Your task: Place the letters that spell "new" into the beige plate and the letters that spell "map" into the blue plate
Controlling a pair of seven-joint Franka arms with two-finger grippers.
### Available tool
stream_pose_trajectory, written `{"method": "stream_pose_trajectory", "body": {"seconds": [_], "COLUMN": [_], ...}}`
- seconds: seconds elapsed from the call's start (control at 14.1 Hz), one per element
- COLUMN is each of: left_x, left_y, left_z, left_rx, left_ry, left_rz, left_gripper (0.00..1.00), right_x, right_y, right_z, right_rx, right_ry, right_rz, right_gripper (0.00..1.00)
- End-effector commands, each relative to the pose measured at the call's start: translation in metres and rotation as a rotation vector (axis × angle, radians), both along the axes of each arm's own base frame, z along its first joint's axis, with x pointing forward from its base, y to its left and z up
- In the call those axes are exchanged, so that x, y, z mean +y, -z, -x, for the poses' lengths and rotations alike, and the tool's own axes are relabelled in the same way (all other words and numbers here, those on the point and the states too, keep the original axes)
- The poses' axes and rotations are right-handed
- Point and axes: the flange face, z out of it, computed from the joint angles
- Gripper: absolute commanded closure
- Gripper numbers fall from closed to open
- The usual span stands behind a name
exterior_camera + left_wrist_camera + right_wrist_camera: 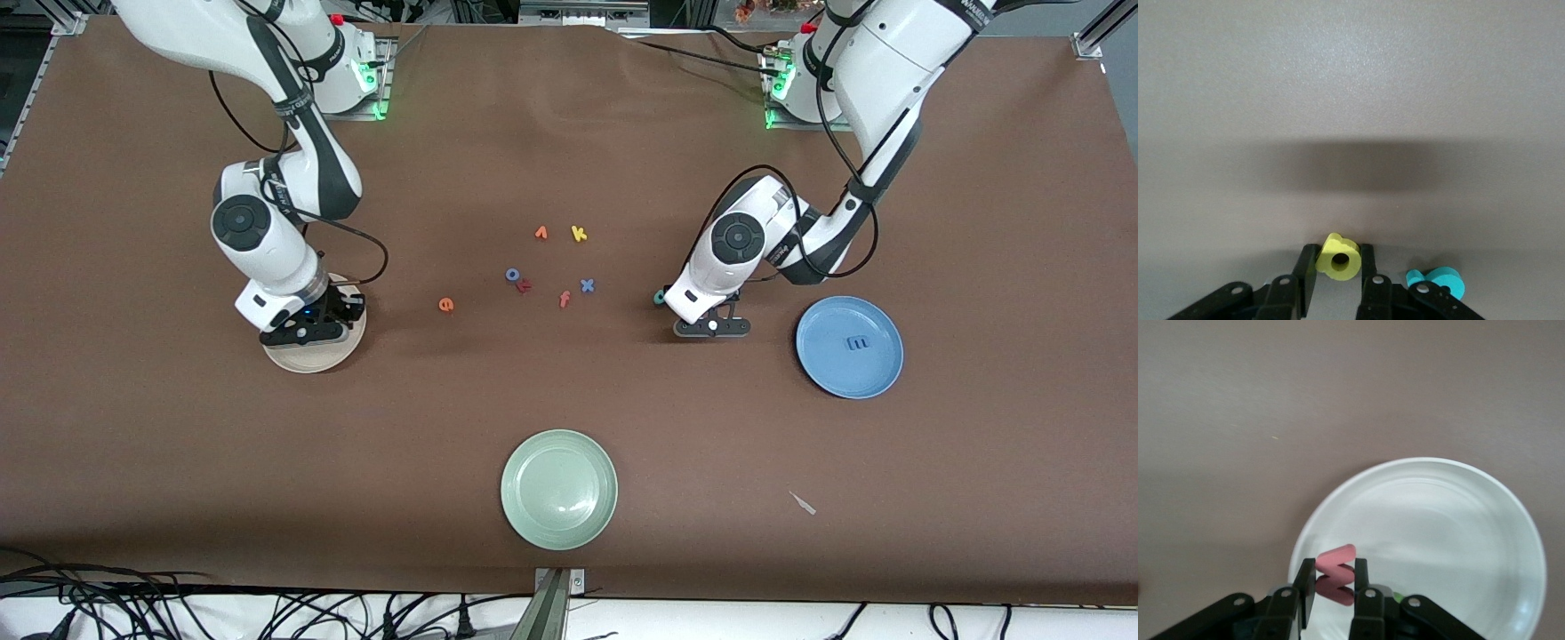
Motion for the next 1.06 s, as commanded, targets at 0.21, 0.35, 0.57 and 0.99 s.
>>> {"method": "stream_pose_trajectory", "body": {"seconds": [0.21, 0.35, 0.57, 0.99], "left_x": [0.032, 0.059, 0.125, 0.219], "left_y": [-0.064, -0.082, -0.094, -0.070], "left_z": [-0.034, -0.049, -0.071, -0.092], "left_rx": [0.054, 0.104, 0.131, 0.131], "left_ry": [0.111, 0.176, 0.271, 0.344], "left_rz": [-0.111, -0.134, -0.109, -0.027], "left_gripper": [1.00, 1.00, 1.00, 0.98], "right_x": [-0.005, -0.003, 0.032, 0.117], "right_y": [0.005, 0.005, 0.005, 0.007], "right_z": [0.019, 0.019, 0.027, 0.056], "right_rx": [0.030, 0.032, 0.031, 0.028], "right_ry": [0.005, 0.006, 0.058, 0.138], "right_rz": [0.004, 0.003, -0.021, -0.055], "right_gripper": [0.32, 0.28, 0.28, 0.28]}}
